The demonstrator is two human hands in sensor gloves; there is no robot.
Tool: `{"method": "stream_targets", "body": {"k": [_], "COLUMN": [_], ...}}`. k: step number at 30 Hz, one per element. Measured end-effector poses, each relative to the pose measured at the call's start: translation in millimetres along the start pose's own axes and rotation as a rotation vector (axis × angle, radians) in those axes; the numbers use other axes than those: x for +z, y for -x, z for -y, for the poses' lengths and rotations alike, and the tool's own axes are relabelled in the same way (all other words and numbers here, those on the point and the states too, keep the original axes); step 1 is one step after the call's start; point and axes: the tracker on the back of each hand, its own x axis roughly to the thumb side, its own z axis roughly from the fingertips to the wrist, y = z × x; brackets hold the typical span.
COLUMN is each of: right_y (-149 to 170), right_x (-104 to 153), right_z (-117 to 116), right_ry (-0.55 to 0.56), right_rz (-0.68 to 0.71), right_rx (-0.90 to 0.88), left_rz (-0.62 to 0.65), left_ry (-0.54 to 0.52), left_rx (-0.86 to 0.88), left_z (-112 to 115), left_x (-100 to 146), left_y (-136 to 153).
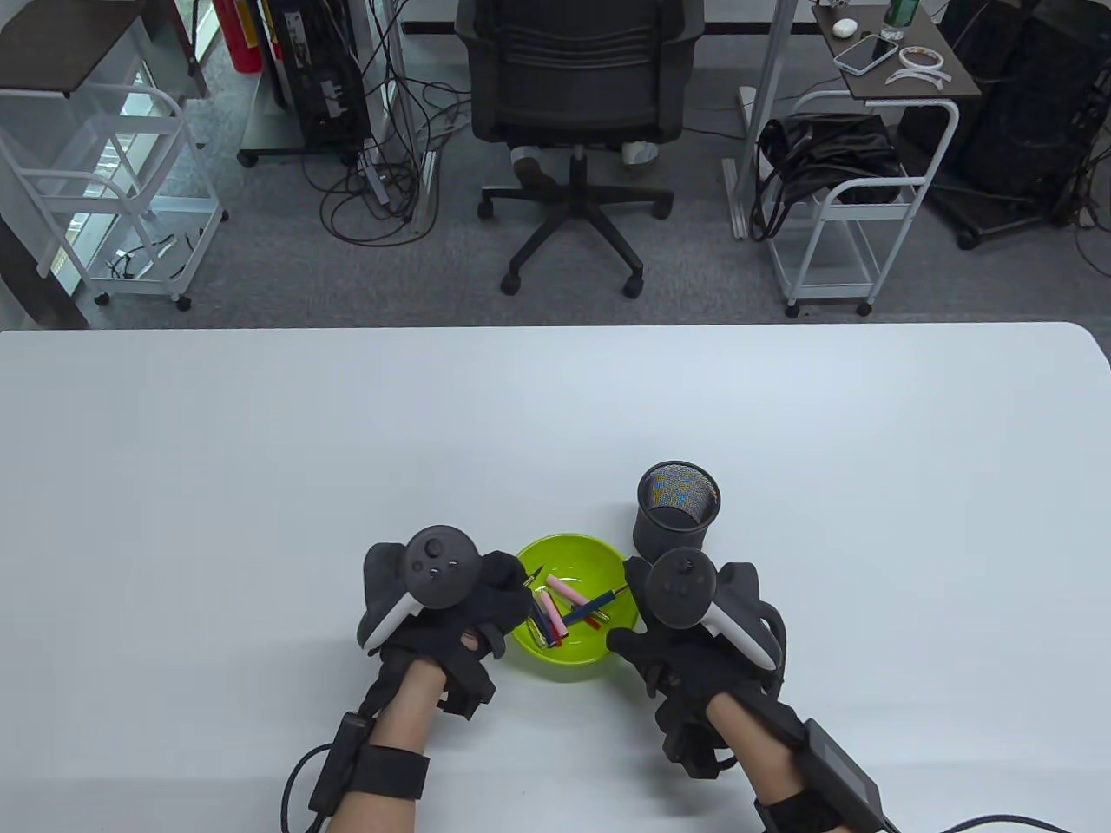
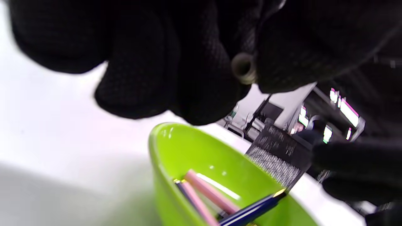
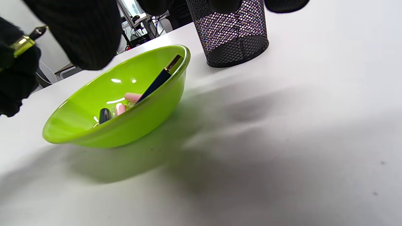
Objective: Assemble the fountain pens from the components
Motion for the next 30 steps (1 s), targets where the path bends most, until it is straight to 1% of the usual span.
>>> {"method": "stream_targets", "body": {"k": [3, 6, 11, 15, 17, 20, 25, 30], "right_y": [0, 1, 4, 1, -2, -5, -5, -5], "right_x": [0, -1, -3, -2, -1, 0, -2, -4], "right_z": [-1, -3, -4, -4, -3, -4, -8, -11], "right_ry": [0.001, -0.008, -0.013, 0.012, 0.032, 0.049, 0.04, 0.026], "right_rz": [-0.002, -0.014, -0.032, -0.003, 0.014, 0.037, 0.037, 0.03], "right_rx": [0.01, 0.009, -0.001, -0.004, 0.004, 0.012, 0.024, 0.031], "left_rz": [-0.005, -0.001, 0.0, -0.004, -0.004, -0.019, -0.056, -0.052], "left_ry": [-0.031, 0.018, 0.046, 0.068, 0.095, 0.104, 0.12, 0.122], "left_rx": [0.123, 0.182, 0.253, 0.31, 0.309, 0.284, 0.259, 0.178], "left_z": [-7, -6, -4, -1, 1, 3, 9, 9], "left_x": [4, 3, 2, 2, 1, -1, -3, -4], "left_y": [9, 16, 20, 23, 25, 27, 31, 27]}}
